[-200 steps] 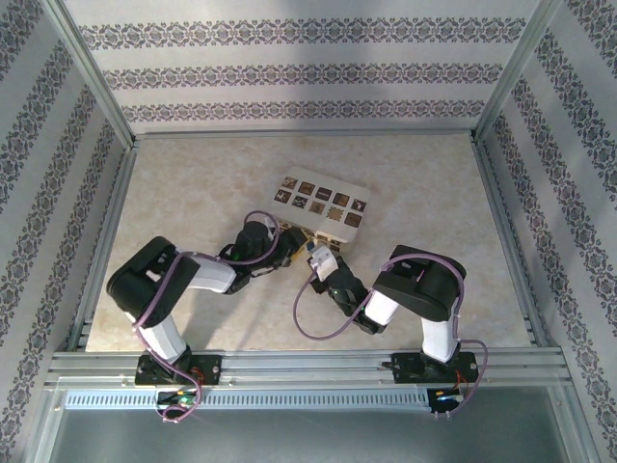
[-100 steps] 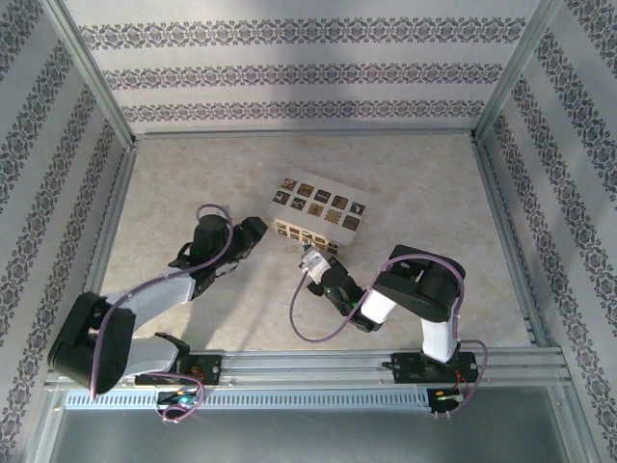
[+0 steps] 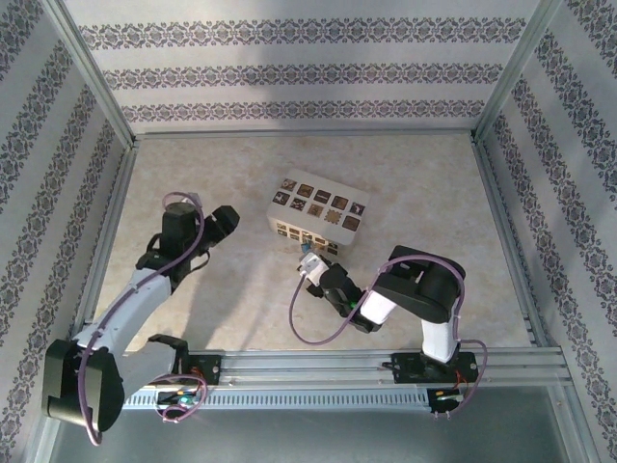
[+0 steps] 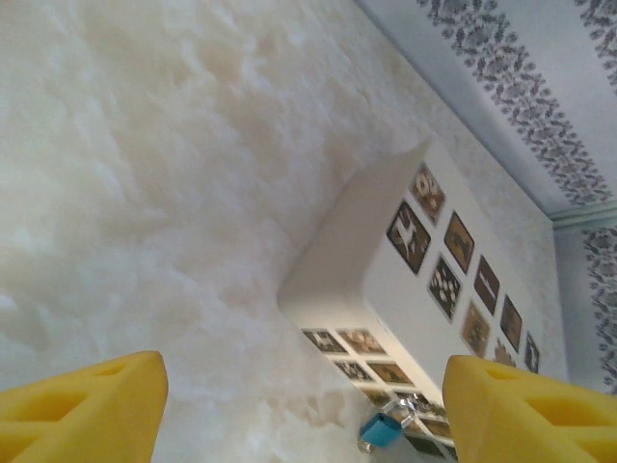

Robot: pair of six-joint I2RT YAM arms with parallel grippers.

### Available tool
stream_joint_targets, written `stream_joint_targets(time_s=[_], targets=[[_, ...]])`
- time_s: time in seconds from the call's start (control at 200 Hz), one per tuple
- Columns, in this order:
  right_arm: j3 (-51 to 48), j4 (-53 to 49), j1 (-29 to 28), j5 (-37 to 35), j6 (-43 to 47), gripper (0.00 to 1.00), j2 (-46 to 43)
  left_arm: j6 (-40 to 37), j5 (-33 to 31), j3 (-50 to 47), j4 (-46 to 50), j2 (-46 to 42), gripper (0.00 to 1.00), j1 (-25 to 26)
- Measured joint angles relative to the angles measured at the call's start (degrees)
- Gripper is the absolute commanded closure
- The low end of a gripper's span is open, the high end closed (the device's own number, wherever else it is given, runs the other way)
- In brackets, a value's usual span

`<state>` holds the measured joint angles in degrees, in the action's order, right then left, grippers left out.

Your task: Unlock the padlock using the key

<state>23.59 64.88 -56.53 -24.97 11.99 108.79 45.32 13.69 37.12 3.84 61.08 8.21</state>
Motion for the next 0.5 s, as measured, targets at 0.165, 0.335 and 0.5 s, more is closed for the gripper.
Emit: stream_joint_targets(time_s=[0.165, 0.335, 0.5], targets=[[-2.1, -2.6, 0.0, 0.3, -1.1, 0.59, -4.5, -7.8, 3.2, 8.5, 2.8, 6.4, 0.19, -3.4], [-4.7, -9.5, -0.4, 1.1, -5.1, 0.51, -15.4, -14.9, 9.3, 18.5, 5.6, 16.3, 0.19, -3.5], [-4.1, -24.0, 1.4, 7.4, -12.9, 0.42, -29.2, -19.3, 16.2, 26.4, 7.5, 26.4, 0.22, -3.5]])
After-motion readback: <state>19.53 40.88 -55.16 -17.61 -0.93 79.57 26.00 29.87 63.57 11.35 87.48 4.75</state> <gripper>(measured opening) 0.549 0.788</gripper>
